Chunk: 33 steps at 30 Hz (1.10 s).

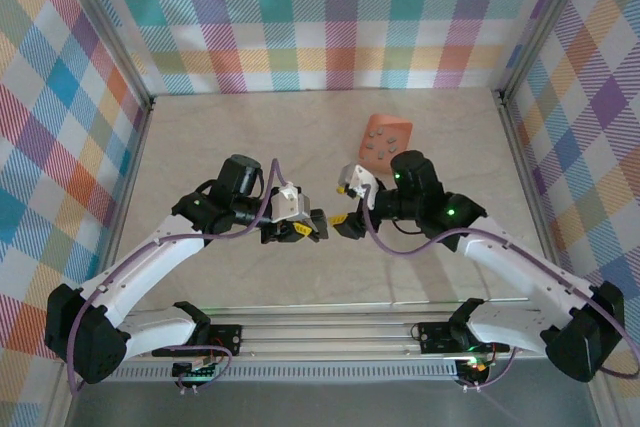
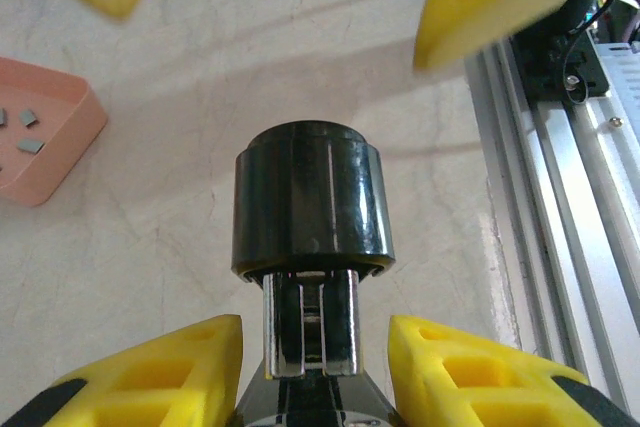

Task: Load the staples into the stapler

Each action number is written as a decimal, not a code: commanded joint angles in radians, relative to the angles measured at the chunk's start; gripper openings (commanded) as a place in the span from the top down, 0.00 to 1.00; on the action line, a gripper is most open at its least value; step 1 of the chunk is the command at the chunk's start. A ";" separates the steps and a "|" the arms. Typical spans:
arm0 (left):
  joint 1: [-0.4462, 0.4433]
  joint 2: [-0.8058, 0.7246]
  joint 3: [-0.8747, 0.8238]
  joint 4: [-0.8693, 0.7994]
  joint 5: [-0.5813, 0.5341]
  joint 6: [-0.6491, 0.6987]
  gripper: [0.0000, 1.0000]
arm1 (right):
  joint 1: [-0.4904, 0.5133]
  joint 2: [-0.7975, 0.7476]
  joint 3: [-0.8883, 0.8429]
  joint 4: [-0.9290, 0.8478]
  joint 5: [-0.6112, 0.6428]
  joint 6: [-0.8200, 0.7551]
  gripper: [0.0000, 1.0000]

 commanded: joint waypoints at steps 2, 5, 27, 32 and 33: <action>0.003 -0.030 0.034 0.031 0.075 0.042 1.00 | 0.025 0.067 0.073 -0.061 -0.070 -0.195 0.28; 0.003 -0.025 0.039 0.030 0.083 0.040 1.00 | 0.037 0.103 0.090 -0.043 -0.095 -0.202 0.30; 0.028 -0.019 0.049 0.045 0.150 -0.031 1.00 | 0.006 0.096 0.050 0.019 -0.220 -0.213 0.82; 0.083 -0.049 0.035 0.085 0.229 -0.104 1.00 | -0.131 -0.013 -0.065 0.133 -0.326 -0.101 0.83; 0.094 -0.058 0.031 0.099 0.242 -0.122 1.00 | -0.165 -0.034 -0.089 0.155 -0.354 -0.076 0.83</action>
